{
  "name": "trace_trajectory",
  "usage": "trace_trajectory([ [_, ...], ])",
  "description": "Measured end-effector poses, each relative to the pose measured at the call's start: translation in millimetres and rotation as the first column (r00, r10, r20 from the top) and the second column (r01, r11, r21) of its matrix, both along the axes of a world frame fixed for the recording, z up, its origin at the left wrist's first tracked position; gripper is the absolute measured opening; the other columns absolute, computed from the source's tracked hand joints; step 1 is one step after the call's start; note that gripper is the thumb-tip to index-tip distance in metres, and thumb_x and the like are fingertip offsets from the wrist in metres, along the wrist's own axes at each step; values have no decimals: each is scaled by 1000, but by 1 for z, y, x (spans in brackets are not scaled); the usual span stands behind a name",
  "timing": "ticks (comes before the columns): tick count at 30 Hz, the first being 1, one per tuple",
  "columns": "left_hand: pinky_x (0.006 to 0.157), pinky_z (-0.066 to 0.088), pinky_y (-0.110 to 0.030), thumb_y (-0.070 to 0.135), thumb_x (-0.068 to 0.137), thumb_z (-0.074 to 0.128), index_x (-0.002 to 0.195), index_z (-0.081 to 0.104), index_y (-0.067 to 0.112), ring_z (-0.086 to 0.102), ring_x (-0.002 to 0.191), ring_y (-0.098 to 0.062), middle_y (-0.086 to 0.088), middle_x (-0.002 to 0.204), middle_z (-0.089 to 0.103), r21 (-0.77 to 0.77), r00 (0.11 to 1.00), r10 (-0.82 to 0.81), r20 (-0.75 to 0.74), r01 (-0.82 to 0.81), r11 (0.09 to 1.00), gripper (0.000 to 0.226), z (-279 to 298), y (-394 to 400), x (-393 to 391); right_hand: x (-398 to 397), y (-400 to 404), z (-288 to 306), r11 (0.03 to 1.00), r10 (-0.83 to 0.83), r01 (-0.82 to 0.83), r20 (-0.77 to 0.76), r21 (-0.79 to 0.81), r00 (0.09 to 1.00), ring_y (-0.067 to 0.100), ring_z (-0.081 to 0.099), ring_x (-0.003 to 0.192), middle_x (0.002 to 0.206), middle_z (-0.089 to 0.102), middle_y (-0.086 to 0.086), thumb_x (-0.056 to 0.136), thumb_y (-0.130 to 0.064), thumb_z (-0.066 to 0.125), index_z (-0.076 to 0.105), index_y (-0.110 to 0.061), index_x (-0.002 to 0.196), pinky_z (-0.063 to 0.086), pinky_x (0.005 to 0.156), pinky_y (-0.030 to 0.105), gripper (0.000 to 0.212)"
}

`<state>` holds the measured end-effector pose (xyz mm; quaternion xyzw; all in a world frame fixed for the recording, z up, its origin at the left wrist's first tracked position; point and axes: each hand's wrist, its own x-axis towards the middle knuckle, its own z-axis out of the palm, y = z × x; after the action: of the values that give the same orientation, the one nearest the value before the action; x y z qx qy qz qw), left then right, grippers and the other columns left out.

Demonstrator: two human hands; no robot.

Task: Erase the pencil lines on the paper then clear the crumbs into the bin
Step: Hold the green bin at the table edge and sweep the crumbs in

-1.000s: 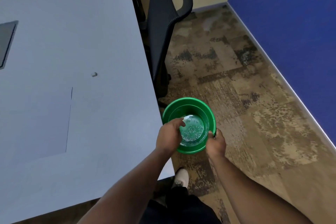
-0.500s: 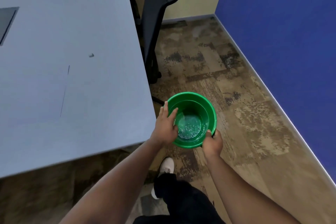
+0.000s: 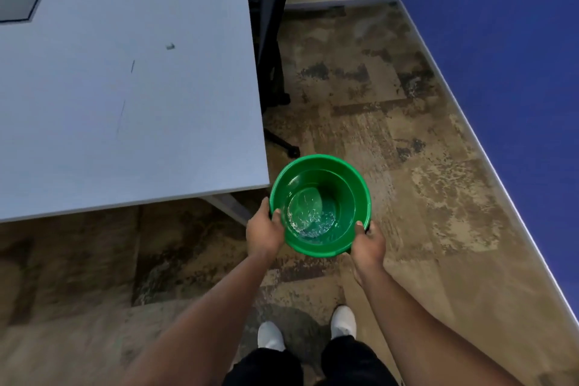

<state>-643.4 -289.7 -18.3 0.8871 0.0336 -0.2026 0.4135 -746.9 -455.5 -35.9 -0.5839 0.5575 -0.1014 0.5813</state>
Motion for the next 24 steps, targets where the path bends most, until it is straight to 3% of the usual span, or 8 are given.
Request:
trace_trajectory([
  [3,85,57,-35,19,105,52,133,62,21,69,96,-22,-3,111,73,-13,999,42,-7,-42,999,30,-32,-6,-14,-3,-18,-26,997,71,-71,-51,-2,996,27,67,92,108,70,8,101,-24,54,60,-16,119,56,85,44,20],
  [5,88,53,-34,17,105,53,133,63,17,69,104,-28,-7,115,74,0,996,89,-29,-89,996,31,-59,-11,-19,-3,-29,-47,993,122,-121,-83,13,989,27,67,92,105,70,6,99,-24,58,59,-15,122,57,86,44,25],
  [9,91,52,-37,14,104,54,134,65,15,68,108,-34,-11,116,74,30,974,198,-106,-196,980,32,-125,-22,-24,-7,-51,-124,961,274,-262,-165,92,948,32,70,79,84,72,3,90,-36,61,65,-27,100,58,74,58,13],
  [12,93,54,-40,14,105,52,135,64,15,67,108,-33,-10,116,74,61,958,232,-166,-225,972,32,-184,-30,-24,-10,-67,-209,935,348,-325,-193,141,918,37,71,78,80,72,6,84,-39,57,65,-32,89,56,71,64,12],
  [16,96,54,-43,12,104,52,129,68,15,67,108,-32,-10,114,74,85,944,249,-219,-236,968,30,-259,-28,-20,-1,-68,-275,912,404,-370,-235,177,884,37,71,79,82,73,7,85,-24,53,65,-29,89,58,73,59,14],
  [19,91,52,-35,14,103,53,127,69,12,67,110,-35,-13,116,73,127,935,255,-248,-230,965,29,-313,-21,-14,7,-64,-326,905,423,-388,-269,175,865,34,71,76,80,73,5,78,-27,51,65,-32,85,59,73,57,17],
  [21,86,49,-34,14,103,53,125,70,7,67,110,-37,-18,116,72,195,930,236,-281,-185,963,28,-348,-17,-9,13,-61,-359,898,440,-405,-291,174,850,36,71,78,80,73,7,84,-22,52,62,-23,84,60,74,55,10],
  [24,93,50,-39,20,105,50,122,69,3,65,114,-39,-22,120,70,325,939,175,-295,-73,943,31,-390,-12,-2,24,-53,-388,885,463,-449,-318,121,827,33,71,76,79,73,8,89,-17,55,67,-20,94,61,74,46,14],
])
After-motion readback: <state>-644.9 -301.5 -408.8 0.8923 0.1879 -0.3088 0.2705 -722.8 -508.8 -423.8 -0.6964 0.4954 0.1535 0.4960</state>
